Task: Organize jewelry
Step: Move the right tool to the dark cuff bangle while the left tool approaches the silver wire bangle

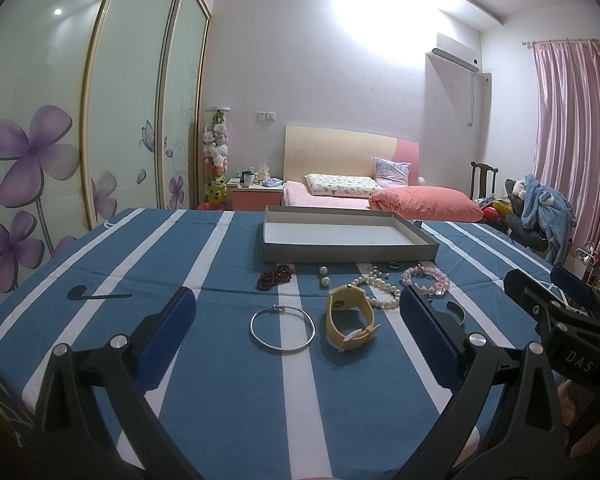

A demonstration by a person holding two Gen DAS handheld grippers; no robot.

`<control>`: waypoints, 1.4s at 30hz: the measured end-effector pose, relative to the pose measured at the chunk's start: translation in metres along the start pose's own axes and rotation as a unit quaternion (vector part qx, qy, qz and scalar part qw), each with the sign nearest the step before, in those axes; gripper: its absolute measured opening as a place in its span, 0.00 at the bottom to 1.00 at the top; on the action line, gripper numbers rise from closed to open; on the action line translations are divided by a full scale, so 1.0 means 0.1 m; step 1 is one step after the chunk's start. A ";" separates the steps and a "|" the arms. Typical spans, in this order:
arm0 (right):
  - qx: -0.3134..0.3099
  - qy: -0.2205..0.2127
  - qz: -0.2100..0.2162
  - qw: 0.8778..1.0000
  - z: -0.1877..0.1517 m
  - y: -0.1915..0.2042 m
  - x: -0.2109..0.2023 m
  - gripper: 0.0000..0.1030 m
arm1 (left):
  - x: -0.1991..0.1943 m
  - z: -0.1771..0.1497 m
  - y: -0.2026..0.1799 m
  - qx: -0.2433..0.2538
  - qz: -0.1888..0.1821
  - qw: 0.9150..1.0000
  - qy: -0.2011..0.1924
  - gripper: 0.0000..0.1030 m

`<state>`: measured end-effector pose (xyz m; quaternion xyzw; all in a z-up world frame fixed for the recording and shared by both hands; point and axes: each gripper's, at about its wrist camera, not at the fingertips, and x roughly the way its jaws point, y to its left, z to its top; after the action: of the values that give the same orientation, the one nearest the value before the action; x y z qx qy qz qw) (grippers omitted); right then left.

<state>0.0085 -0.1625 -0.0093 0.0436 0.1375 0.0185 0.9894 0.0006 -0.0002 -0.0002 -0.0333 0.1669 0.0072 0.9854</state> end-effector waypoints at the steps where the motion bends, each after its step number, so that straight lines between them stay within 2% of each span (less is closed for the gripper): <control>1: 0.000 0.000 0.000 1.000 0.00 0.00 0.00 0.98 | 0.00 0.00 0.00 0.000 0.000 1.000 0.000 0.96; 11: 0.002 0.009 0.000 1.000 -0.05 0.01 0.05 0.98 | 0.02 -0.05 -0.02 -0.003 0.002 1.000 0.008 0.96; 18: 0.001 0.037 -0.008 0.999 -0.07 0.00 0.22 0.98 | 0.24 -0.07 0.07 -0.005 0.006 0.999 0.041 0.96; 21: 0.002 0.068 -0.013 0.998 -0.09 -0.04 0.36 0.98 | 0.40 -0.07 0.15 -0.009 0.008 0.997 0.082 0.96; 25: 0.013 0.133 -0.022 0.991 -0.12 -0.11 0.65 0.98 | 0.66 -0.12 0.27 -0.020 0.006 0.989 0.144 0.96; 29: 0.025 0.208 -0.039 0.977 -0.18 -0.19 0.97 0.98 | 0.87 -0.19 0.37 -0.030 0.005 0.982 0.184 0.96; 34: 0.031 0.278 -0.040 0.959 -0.31 -0.19 1.23 0.90 | 1.05 -0.25 0.43 -0.027 0.000 0.976 0.217 0.96; 42: 0.011 0.305 -0.073 0.950 -0.29 -0.08 1.41 0.78 | 1.30 -0.27 0.40 0.001 0.003 0.967 0.255 0.96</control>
<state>0.1366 -0.1614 -0.0762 0.0362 0.4356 -0.0428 0.8984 0.1135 0.0380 -0.0709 -0.0326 0.4128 0.0014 0.9103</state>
